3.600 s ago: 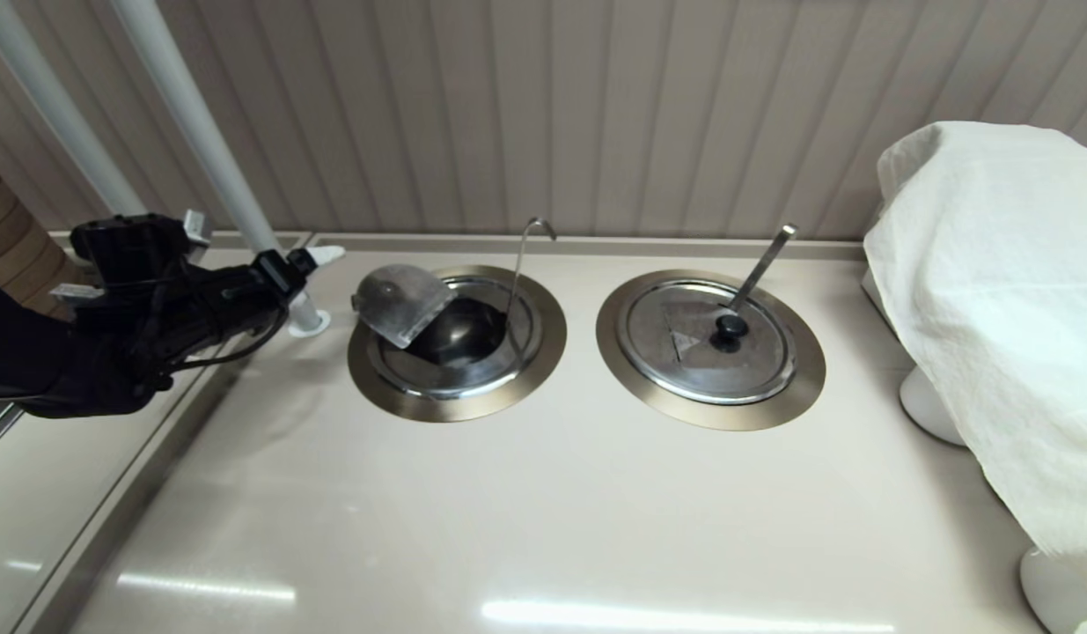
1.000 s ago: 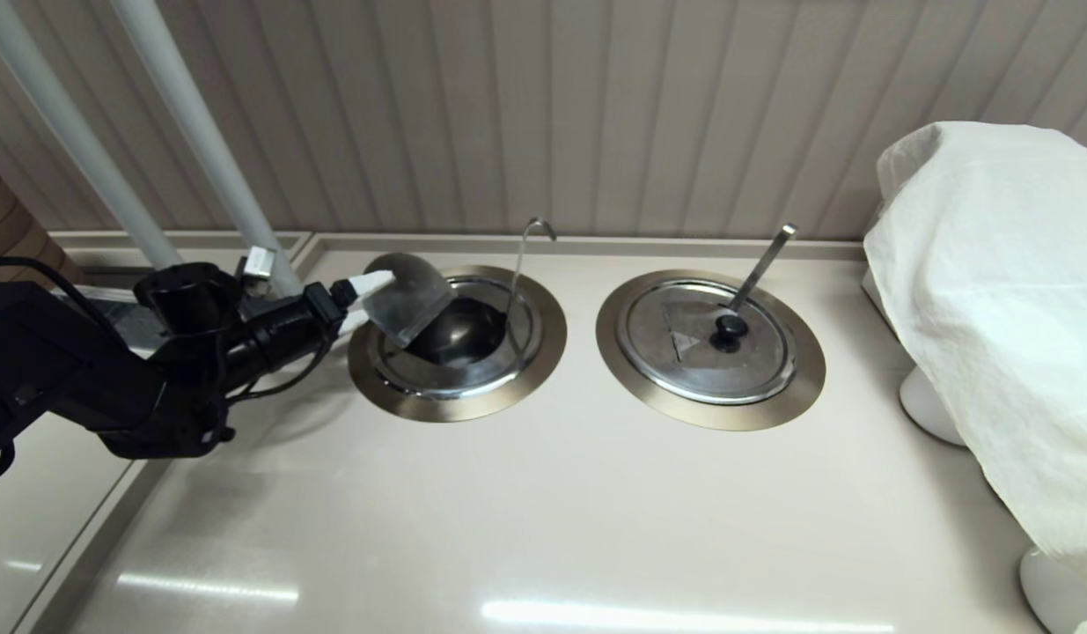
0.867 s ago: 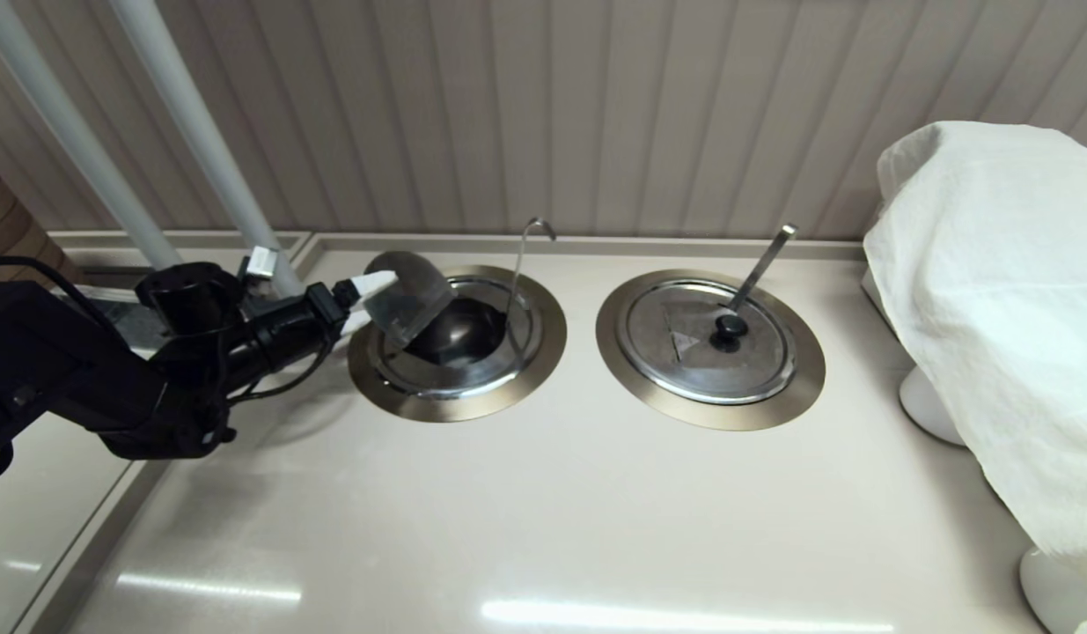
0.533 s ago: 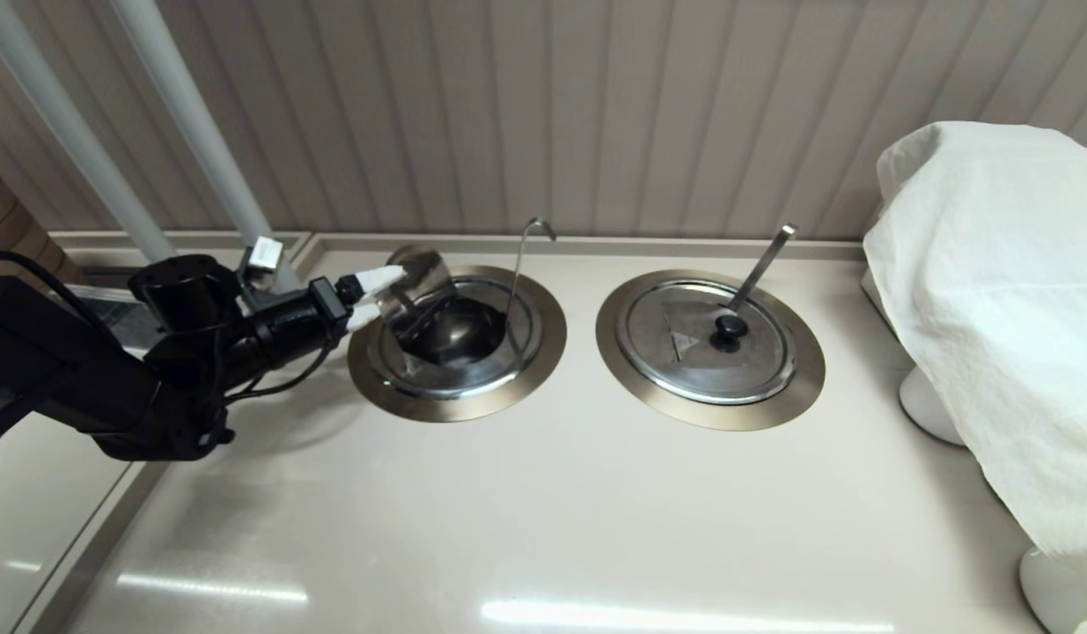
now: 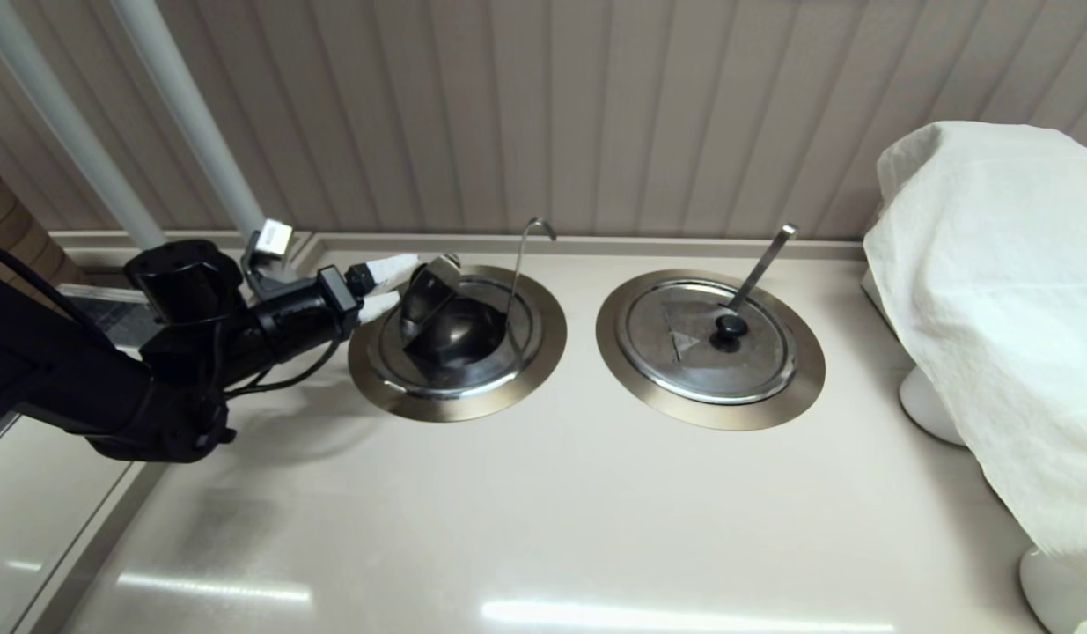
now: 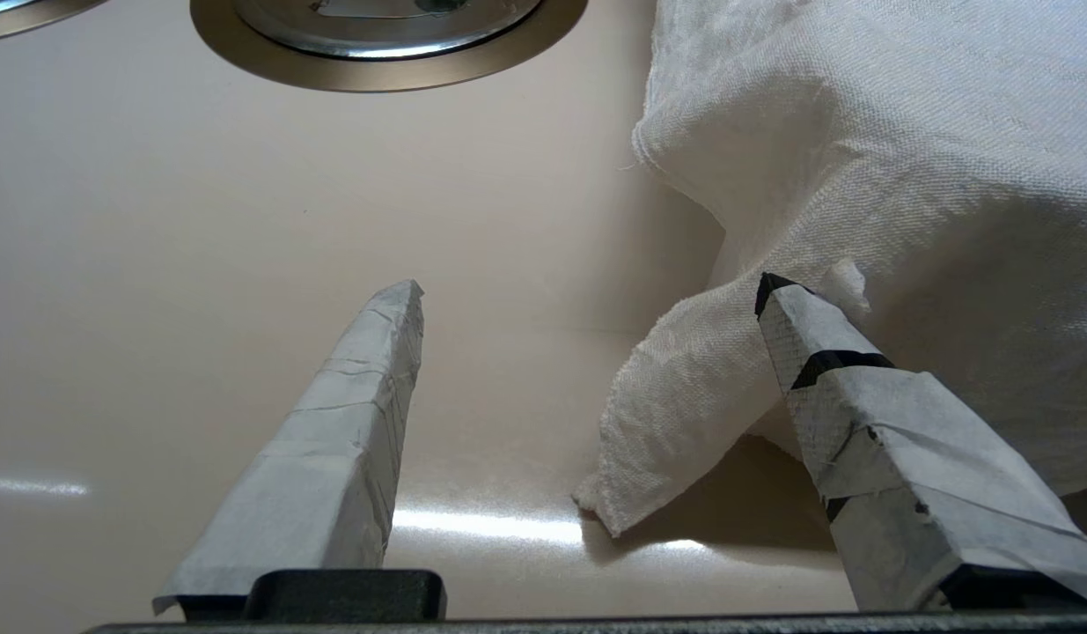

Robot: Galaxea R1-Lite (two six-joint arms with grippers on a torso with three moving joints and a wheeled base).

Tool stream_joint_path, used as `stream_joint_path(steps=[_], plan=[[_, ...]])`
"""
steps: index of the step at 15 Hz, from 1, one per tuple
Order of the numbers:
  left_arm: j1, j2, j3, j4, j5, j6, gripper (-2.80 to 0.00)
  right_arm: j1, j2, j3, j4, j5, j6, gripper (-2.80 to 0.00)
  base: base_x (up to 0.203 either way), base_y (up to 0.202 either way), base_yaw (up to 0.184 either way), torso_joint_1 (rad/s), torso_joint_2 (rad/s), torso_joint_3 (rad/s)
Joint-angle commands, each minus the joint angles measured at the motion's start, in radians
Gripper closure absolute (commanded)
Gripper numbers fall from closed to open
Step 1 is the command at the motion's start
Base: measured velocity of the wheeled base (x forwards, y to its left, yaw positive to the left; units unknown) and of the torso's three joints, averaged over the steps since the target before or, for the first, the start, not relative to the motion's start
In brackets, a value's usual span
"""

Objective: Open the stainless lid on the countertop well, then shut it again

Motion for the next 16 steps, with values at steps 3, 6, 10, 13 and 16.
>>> stream_joint_path(steps=[3,6,10,13,16], plan=[[-0.013,-0.016,0.004,-0.005,-0.005,-0.005,-2.8,0.0,0.0,0.0,0.0,0.001,0.0,-2.8,0.0,0.0,0.0,0.0,0.0,0.0],[-0.016,-0.016,0.001,0.009,-0.005,-0.005,-2.8,0.0,0.0,0.0,0.0,0.001,0.0,-2.8,0.0,0.0,0.0,0.0,0.0,0.0],[-0.016,-0.018,-0.002,0.012,-0.004,-0.003,-2.8,0.0,0.0,0.0,0.0,0.001,0.0,-2.8,0.0,0.0,0.0,0.0,0.0,0.0],[-0.016,-0.025,-0.012,0.053,-0.004,-0.001,-2.8,0.0,0.0,0.0,0.0,0.001,-0.001,-2.8,0.0,0.0,0.0,0.0,0.0,0.0],[-0.016,-0.047,-0.04,0.128,-0.014,0.005,-2.8,0.0,0.0,0.0,0.0,0.001,0.0,-2.8,0.0,0.0,0.0,0.0,0.0,0.0]])
